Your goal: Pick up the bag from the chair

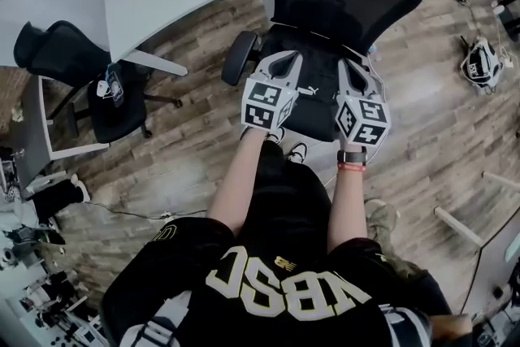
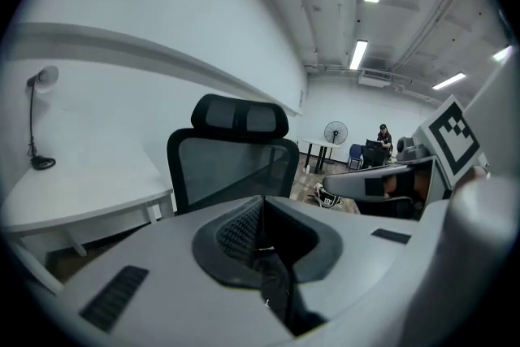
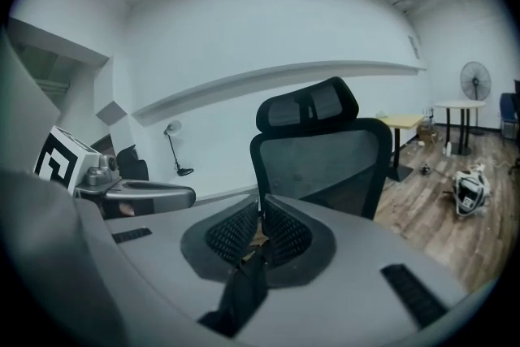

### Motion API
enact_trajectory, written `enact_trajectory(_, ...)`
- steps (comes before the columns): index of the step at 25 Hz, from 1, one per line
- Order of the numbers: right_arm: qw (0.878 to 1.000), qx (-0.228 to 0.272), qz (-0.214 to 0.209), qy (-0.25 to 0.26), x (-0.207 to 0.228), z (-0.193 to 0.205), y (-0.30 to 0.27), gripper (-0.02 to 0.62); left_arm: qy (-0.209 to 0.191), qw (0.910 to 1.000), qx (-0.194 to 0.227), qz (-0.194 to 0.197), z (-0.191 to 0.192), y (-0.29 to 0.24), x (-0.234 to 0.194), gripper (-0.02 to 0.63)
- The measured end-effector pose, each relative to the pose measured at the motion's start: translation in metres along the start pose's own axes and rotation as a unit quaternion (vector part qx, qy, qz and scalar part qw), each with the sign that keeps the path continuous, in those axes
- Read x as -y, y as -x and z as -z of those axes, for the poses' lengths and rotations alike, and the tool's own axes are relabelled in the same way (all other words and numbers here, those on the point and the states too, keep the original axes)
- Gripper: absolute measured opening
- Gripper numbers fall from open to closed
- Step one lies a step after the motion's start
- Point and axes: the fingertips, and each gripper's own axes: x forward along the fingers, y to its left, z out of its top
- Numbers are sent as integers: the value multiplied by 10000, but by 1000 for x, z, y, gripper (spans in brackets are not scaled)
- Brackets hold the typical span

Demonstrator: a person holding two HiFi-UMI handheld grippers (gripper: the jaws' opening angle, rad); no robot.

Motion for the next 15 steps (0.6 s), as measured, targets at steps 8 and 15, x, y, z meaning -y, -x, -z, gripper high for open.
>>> enact_trajectory(8, 9943, -973, 364, -260, 44, 79, -51, 69, 373, 9925, -1153, 132, 95, -61, -41, 33)
enact_trajectory(15, 9814, -1780, 614, -369, 87, 158, -101, 107, 540, 9770, -2037, 335, 177, -120, -78, 154)
